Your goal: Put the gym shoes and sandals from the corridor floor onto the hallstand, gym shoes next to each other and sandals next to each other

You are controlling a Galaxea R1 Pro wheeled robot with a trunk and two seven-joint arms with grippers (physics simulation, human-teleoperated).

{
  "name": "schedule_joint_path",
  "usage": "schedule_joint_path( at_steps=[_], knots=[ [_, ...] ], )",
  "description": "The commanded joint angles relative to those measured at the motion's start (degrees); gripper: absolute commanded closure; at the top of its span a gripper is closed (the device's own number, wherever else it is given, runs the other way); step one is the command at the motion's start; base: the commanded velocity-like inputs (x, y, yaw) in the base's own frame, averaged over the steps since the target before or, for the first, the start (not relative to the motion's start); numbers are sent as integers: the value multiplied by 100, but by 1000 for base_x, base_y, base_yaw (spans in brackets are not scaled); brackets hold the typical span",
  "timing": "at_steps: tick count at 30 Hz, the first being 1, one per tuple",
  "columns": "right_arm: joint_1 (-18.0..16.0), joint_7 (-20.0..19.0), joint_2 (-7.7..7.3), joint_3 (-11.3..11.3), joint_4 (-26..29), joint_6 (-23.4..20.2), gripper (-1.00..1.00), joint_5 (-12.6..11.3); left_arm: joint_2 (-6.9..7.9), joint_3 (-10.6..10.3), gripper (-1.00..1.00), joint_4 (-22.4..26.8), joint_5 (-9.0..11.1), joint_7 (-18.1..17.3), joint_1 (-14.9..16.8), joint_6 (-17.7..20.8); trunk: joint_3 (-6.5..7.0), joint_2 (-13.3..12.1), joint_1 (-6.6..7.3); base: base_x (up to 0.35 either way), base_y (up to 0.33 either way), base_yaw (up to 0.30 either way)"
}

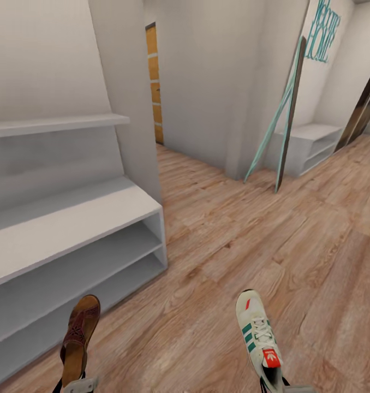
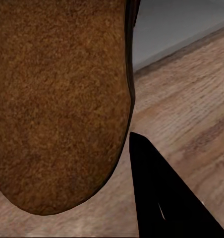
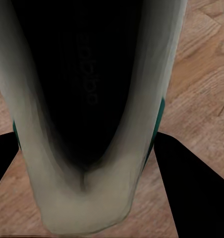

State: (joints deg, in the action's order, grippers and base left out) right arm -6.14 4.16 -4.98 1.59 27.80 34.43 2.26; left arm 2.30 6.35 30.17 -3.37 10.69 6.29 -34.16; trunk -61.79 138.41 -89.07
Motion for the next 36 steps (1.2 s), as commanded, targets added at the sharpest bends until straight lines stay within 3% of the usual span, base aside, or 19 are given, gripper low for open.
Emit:
schedule_joint_path(
  at_steps=[1,12,36],
  knots=[
    [-1,41,-3,17,-2,11,100,21,-1,7,100,-2,-59,33,4,-9,-4,2,3,-188,-138,279],
    [-1,41,-3,17,-2,11,100,21,-1,7,100,3,-59,38,4,-14,-4,2,3,-211,-150,279],
    [-1,41,-3,17,-2,11,100,21,-1,7,100,-2,-57,38,4,-12,-4,2,3,-61,-40,279]
  ],
)
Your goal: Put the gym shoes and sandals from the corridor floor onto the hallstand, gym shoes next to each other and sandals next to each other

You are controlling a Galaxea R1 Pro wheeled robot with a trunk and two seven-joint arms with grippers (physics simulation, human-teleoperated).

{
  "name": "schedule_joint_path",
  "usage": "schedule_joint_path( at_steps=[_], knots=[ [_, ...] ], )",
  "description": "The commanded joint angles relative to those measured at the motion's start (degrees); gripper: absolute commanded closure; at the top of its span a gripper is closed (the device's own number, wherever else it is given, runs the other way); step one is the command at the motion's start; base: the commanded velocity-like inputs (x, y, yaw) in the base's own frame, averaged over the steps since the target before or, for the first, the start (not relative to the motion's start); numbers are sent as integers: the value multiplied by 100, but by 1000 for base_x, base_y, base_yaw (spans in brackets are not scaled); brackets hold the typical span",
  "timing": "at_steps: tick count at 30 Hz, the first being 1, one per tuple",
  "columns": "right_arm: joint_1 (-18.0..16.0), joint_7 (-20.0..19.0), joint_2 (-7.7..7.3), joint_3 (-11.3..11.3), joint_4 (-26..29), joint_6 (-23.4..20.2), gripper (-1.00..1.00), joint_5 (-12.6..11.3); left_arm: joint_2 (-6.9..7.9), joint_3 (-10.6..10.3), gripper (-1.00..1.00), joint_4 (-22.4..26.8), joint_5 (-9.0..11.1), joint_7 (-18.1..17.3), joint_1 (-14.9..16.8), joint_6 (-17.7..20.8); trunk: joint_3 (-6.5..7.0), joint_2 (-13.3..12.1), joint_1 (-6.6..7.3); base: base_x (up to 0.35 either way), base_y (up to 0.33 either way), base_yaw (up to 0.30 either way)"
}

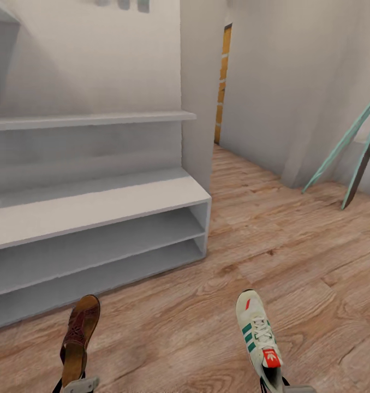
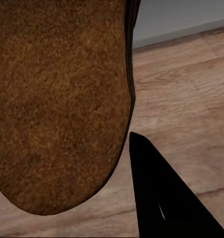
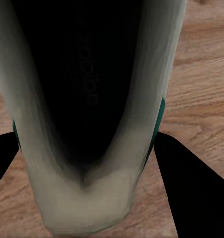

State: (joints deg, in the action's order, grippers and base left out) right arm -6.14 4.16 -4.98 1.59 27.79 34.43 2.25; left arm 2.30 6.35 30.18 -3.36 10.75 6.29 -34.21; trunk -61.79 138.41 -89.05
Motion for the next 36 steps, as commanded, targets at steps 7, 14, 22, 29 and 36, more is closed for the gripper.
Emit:
schedule_joint_path(
  at_steps=[7,14,22,29,36],
  knots=[
    [-1,46,-3,8,-1,11,100,14,4,11,100,4,-52,32,4,-7,-4,2,2,-15,-8,279],
    [-1,46,-3,8,0,11,100,12,3,13,100,5,-54,32,4,-19,-4,2,2,-177,-71,280],
    [-1,41,-3,8,-1,11,100,15,7,15,100,2,-51,32,4,-17,-4,2,2,-97,-49,280],
    [-1,41,-3,11,-1,11,100,21,7,15,100,-3,-53,32,4,-24,-4,2,2,-5,-2,279],
    [-1,41,-3,9,-1,11,100,21,7,15,100,-3,-51,28,4,-24,-4,2,2,-28,80,273]
  ],
)
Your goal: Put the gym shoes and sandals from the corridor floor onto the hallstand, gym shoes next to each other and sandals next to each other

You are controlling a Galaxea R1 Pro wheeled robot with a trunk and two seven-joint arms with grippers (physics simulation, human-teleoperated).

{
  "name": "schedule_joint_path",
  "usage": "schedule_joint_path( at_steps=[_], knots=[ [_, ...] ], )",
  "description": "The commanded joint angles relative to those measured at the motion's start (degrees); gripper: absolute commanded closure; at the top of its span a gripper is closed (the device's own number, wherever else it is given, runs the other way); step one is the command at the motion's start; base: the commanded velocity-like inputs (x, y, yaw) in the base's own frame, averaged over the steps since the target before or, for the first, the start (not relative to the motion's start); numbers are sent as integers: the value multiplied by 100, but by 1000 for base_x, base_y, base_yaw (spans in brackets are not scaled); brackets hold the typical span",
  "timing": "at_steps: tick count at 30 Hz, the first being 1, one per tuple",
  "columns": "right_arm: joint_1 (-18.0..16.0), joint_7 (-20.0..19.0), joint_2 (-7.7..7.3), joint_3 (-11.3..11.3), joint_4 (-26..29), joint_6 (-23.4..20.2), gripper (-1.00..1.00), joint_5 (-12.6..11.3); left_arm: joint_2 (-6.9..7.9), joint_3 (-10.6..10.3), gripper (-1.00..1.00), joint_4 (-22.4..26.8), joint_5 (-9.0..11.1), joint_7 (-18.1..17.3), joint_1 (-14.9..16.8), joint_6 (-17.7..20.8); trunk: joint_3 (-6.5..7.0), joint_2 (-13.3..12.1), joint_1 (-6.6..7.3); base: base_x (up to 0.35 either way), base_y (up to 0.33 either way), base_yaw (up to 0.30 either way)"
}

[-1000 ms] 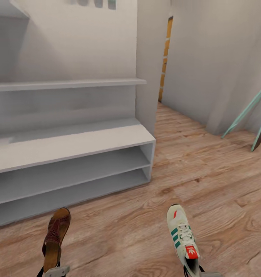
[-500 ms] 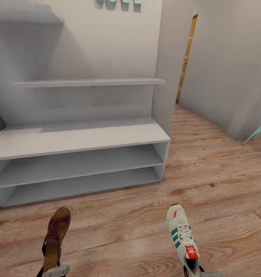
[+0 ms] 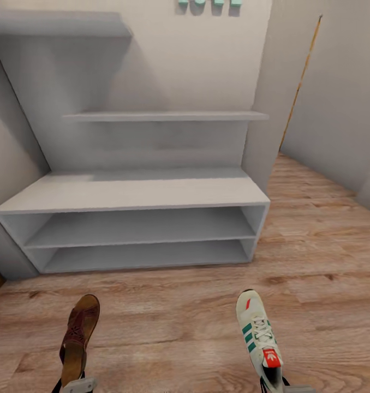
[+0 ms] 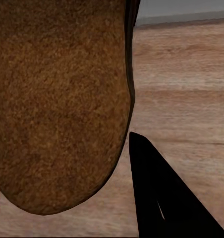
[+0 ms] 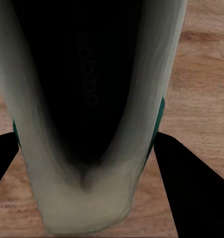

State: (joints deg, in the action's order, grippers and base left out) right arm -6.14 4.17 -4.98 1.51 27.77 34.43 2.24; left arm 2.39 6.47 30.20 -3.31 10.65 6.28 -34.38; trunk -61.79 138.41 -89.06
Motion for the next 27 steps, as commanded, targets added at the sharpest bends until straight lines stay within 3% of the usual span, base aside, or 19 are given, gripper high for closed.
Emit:
schedule_joint_path(
  at_steps=[1,8,20,27],
  knots=[
    [-1,41,-3,16,0,11,100,22,0,4,100,-5,-56,36,5,-7,-4,2,2,-158,211,128],
    [-1,35,-3,15,0,11,100,27,-1,4,100,-5,-56,33,5,-7,-4,2,2,-148,253,36],
    [-1,26,-3,16,2,11,100,29,7,6,100,1,-56,33,5,-6,-4,2,2,-9,287,1],
    [-1,40,-3,8,22,13,100,5,7,12,100,-1,-56,37,5,0,-4,2,2,0,131,0]
  ],
)
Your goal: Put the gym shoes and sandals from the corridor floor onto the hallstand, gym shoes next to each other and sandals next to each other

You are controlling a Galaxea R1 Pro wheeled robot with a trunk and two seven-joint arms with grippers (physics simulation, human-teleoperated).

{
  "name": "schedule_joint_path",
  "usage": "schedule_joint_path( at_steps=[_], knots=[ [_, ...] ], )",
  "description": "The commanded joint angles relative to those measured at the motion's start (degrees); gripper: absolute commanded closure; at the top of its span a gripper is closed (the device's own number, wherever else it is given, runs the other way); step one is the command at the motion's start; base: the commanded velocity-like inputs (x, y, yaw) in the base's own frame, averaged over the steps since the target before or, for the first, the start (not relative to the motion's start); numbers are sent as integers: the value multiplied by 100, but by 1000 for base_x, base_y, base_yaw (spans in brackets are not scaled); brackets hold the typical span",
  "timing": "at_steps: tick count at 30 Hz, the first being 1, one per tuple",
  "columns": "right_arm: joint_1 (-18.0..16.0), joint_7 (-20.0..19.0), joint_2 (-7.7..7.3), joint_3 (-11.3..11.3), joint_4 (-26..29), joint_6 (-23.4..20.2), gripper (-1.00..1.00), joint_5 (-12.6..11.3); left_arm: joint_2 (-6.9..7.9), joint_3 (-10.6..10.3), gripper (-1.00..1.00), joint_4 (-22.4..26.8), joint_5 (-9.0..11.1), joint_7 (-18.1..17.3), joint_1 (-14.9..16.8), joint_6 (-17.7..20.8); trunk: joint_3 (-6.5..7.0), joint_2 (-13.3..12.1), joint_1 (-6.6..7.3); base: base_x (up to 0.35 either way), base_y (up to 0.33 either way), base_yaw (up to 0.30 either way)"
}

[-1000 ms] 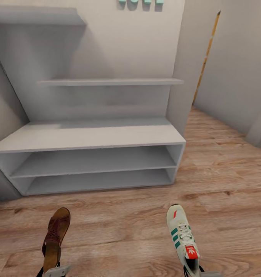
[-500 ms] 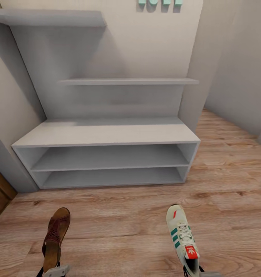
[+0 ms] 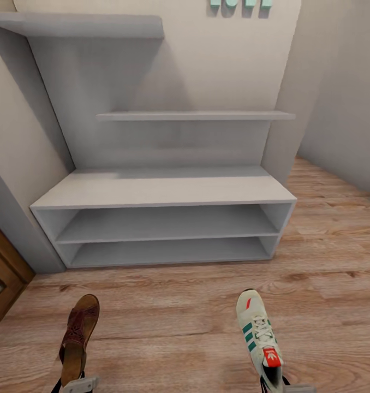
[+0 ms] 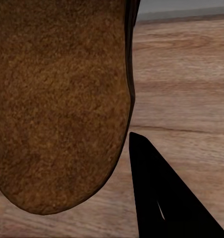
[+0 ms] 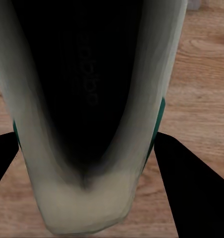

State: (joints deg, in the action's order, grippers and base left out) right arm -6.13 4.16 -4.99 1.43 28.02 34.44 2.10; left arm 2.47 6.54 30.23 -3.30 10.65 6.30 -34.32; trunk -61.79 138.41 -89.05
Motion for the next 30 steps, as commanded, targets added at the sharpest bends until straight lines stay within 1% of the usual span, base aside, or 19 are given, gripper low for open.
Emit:
schedule_joint_path(
  at_steps=[1,2,3,4,7,9,11,13,15,16,17,18,20,23,25,26,27,28,30],
  knots=[
    [-3,42,-2,15,2,15,100,19,-1,5,100,-5,-56,38,3,-5,-4,2,1,0,35,0],
    [-3,45,-2,15,4,16,100,19,-1,5,100,-6,-56,40,3,-5,-4,2,1,0,22,0],
    [-3,58,-104,-273,79,23,100,-2,-7,2,100,16,-65,30,3,20,-4,2,1,0,0,0],
    [-3,55,-148,-526,93,19,100,-20,-8,8,100,25,-65,25,3,30,-4,2,1,0,0,0],
    [-3,22,-357,-1588,169,4,100,-68,0,11,100,13,-59,-3,14,55,-4,2,1,0,0,0],
    [-3,3,-455,-1927,219,-5,100,-78,4,2,100,4,-58,-15,24,82,-4,2,1,0,0,0],
    [-3,-74,-671,-2468,318,-36,100,-88,-3,-6,100,-3,-62,-19,59,272,-4,2,1,0,0,0],
    [-3,-109,-771,-2673,350,-62,100,-94,-4,-8,100,9,-63,-18,78,460,-4,2,1,0,0,0],
    [-3,-147,-951,-3017,389,-161,100,-122,1,-14,100,75,-68,-4,147,987,-4,2,1,0,0,0],
    [-3,-153,-993,-3089,396,-195,100,-136,4,-15,100,100,-69,-2,194,1133,-4,2,1,0,0,0],
    [-3,-167,-1082,-3214,415,-274,100,-166,9,-17,100,156,-74,0,329,1431,-4,2,1,0,0,0],
    [-3,-173,-1126,-3264,430,-319,100,-180,10,-18,100,183,-76,0,412,1580,-4,2,1,0,0,0],
    [-3,-187,-1296,-3427,533,-573,100,-263,26,-23,100,260,-85,-8,767,2143,-4,2,1,0,0,0],
    [-3,-207,-1488,-3718,651,-1159,100,-589,34,-37,100,332,-120,-30,1324,2919,-4,2,1,0,0,0],
    [-3,-220,-1550,-3814,671,-1358,100,-706,37,-47,100,345,-129,-42,1522,3175,-4,2,1,0,0,0],
    [-3,-244,-1630,-3901,683,-1532,100,-797,39,-57,100,359,-134,-49,1719,3431,-4,2,1,0,0,0],
    [-3,-307,-1764,-4018,688,-1761,100,-880,45,-69,100,373,-139,-59,2002,3787,-4,2,1,0,0,0],
    [-3,-331,-1807,-4062,688,-1830,100,-898,45,-72,100,376,-140,-60,2091,3890,-4,2,1,0,0,0],
    [-3,-392,-1933,-4336,687,-2095,100,-938,46,-78,100,383,-157,-67,2414,4224,-4,2,1,0,0,0]
  ],
)
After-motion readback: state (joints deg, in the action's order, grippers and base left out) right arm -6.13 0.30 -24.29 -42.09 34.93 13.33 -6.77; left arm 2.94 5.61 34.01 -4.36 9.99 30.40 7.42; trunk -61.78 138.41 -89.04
